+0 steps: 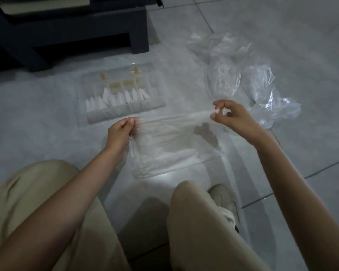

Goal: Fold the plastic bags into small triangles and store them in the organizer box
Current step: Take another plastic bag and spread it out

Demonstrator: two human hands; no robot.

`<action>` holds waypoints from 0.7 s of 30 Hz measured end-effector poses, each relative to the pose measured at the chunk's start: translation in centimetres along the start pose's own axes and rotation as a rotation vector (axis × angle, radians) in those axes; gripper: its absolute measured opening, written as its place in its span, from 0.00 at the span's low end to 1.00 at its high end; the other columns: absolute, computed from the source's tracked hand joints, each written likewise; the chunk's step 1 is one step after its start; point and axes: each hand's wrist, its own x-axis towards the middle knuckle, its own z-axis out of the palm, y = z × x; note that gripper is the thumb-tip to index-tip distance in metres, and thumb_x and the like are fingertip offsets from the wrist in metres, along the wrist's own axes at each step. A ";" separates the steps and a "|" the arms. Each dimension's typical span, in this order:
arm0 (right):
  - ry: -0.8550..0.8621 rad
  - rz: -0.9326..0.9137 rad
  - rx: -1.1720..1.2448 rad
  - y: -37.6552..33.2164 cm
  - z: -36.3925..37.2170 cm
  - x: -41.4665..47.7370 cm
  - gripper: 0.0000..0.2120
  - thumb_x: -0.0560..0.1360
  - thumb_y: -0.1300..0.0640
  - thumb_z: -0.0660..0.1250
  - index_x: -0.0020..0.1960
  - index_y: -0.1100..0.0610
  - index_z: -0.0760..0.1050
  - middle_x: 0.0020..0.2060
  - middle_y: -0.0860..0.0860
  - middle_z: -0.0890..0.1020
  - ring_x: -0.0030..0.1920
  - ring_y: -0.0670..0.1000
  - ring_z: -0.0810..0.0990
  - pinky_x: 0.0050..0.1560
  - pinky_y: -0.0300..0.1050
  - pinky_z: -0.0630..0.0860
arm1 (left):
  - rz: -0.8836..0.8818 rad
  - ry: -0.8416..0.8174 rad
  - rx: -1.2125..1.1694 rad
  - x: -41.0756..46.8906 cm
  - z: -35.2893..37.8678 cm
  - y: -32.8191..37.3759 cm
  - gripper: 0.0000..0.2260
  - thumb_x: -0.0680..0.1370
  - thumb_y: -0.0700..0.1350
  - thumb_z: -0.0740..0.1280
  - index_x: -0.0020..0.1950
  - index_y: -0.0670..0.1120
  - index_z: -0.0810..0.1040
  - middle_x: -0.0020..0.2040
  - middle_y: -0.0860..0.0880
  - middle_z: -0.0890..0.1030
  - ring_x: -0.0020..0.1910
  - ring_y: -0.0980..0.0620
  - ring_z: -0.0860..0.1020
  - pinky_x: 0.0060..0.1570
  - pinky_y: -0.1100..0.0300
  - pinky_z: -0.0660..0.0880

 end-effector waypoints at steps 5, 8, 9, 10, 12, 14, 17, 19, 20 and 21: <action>-0.147 0.015 -0.146 0.3 -1.0 1.5 0.10 0.74 0.59 0.71 0.39 0.59 0.72 0.50 0.54 0.83 0.47 0.48 0.83 0.57 0.41 0.76 | -0.007 0.020 -0.027 -0.1 0.3 0.2 0.09 0.81 0.37 0.62 0.58 0.39 0.79 0.29 0.58 0.81 0.29 0.63 0.76 0.34 0.71 0.72; -0.178 -0.004 -0.110 -0.4 -1.4 1.9 0.09 0.74 0.61 0.71 0.39 0.60 0.72 0.40 0.57 0.82 0.40 0.52 0.85 0.46 0.38 0.77 | -0.008 0.033 0.002 0.1 0.5 0.2 0.10 0.81 0.37 0.62 0.58 0.36 0.79 0.26 0.57 0.79 0.25 0.63 0.74 0.29 0.71 0.70; -0.171 -0.020 -0.079 -0.7 -1.5 2.0 0.08 0.75 0.62 0.70 0.40 0.58 0.72 0.40 0.58 0.82 0.39 0.52 0.85 0.45 0.38 0.77 | -0.016 0.040 0.001 0.1 0.5 0.2 0.10 0.81 0.37 0.62 0.58 0.36 0.79 0.26 0.57 0.79 0.24 0.63 0.74 0.28 0.71 0.70; -0.159 -0.031 -0.048 -0.8 -1.6 2.1 0.07 0.75 0.63 0.70 0.41 0.57 0.72 0.40 0.58 0.82 0.38 0.52 0.84 0.44 0.37 0.77 | -0.025 0.047 -0.003 0.1 0.5 0.2 0.10 0.81 0.37 0.63 0.58 0.35 0.79 0.26 0.57 0.80 0.25 0.63 0.74 0.29 0.71 0.71; -0.124 -0.013 0.024 -0.8 -1.8 2.3 0.06 0.76 0.65 0.68 0.44 0.56 0.73 0.37 0.57 0.82 0.37 0.51 0.84 0.43 0.38 0.78 | -0.041 0.051 -0.009 0.0 0.4 0.4 0.11 0.81 0.37 0.63 0.60 0.34 0.78 0.29 0.56 0.81 0.26 0.64 0.76 0.30 0.72 0.71; -0.084 0.044 0.102 -0.5 -1.7 2.5 0.07 0.76 0.67 0.67 0.48 0.56 0.73 0.33 0.54 0.82 0.35 0.50 0.85 0.43 0.40 0.80 | -0.051 0.058 -0.024 -0.2 0.4 0.6 0.12 0.81 0.37 0.62 0.62 0.35 0.78 0.37 0.51 0.82 0.25 0.64 0.75 0.27 0.73 0.69; -0.045 0.133 0.135 0.1 -1.1 3.0 0.08 0.77 0.67 0.66 0.54 0.59 0.74 0.35 0.54 0.82 0.35 0.48 0.85 0.42 0.42 0.82 | -0.052 0.068 -0.050 -0.4 0.5 0.8 0.12 0.81 0.37 0.62 0.62 0.35 0.77 0.47 0.45 0.81 0.25 0.65 0.76 0.27 0.74 0.70; -0.002 0.173 0.137 0.6 -0.7 3.3 0.07 0.76 0.67 0.67 0.53 0.62 0.75 0.36 0.54 0.82 0.34 0.46 0.84 0.40 0.39 0.82 | -0.063 0.082 -0.067 -0.5 0.5 0.8 0.12 0.81 0.36 0.62 0.62 0.34 0.77 0.38 0.52 0.84 0.27 0.64 0.77 0.30 0.72 0.72; 0.022 0.183 0.141 0.7 -0.5 3.4 0.05 0.76 0.67 0.68 0.51 0.62 0.77 0.34 0.53 0.83 0.34 0.46 0.84 0.39 0.37 0.82 | -0.073 0.088 -0.071 -0.4 0.5 0.8 0.11 0.81 0.36 0.61 0.62 0.34 0.77 0.32 0.56 0.83 0.27 0.64 0.77 0.30 0.72 0.73; 0.043 0.191 0.153 0.8 -0.3 3.5 0.03 0.76 0.66 0.68 0.48 0.61 0.78 0.32 0.50 0.83 0.34 0.45 0.84 0.38 0.36 0.81 | -0.084 0.090 -0.069 -0.4 0.4 0.8 0.11 0.81 0.36 0.61 0.62 0.34 0.77 0.29 0.58 0.81 0.26 0.64 0.77 0.29 0.72 0.73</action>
